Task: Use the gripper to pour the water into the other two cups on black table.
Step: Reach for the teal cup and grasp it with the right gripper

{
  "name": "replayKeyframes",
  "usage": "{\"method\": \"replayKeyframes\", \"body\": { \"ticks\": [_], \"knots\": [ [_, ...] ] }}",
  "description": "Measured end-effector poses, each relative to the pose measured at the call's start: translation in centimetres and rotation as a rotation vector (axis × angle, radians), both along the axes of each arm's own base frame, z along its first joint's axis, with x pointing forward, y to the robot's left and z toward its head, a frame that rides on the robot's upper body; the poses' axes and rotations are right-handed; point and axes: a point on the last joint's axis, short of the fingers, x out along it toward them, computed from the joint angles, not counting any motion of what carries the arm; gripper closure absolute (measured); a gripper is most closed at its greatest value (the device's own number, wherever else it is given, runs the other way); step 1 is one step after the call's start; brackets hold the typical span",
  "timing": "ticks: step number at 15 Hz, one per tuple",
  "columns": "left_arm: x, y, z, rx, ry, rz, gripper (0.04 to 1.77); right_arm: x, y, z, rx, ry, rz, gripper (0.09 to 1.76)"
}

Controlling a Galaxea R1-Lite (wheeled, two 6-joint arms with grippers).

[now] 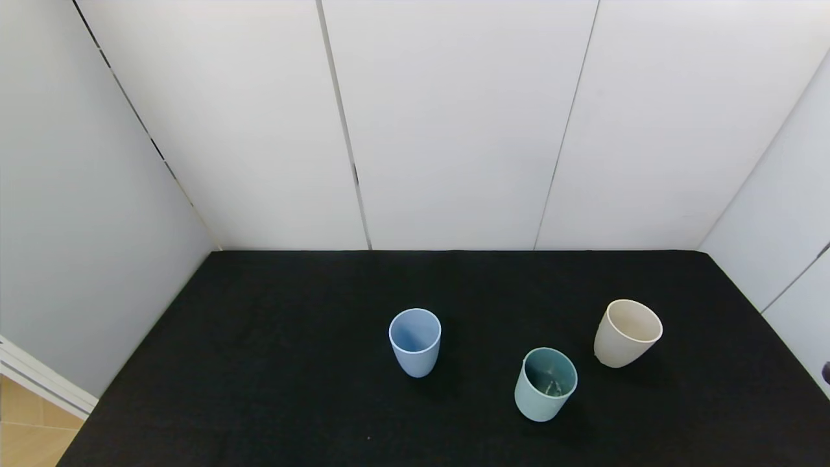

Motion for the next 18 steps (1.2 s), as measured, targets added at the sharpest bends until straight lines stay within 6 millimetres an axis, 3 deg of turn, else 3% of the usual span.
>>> {"method": "replayKeyframes", "body": {
  "ticks": [7,18],
  "knots": [
    [0.0,0.0,0.0,0.000,0.000,0.001,0.09,3.1,0.5,-0.2,-0.003,0.081,0.045,0.14],
    [0.0,0.0,0.0,0.000,0.000,0.001,0.09,7.0,4.2,-0.7,-0.028,0.165,0.277,0.14]
  ]
}}
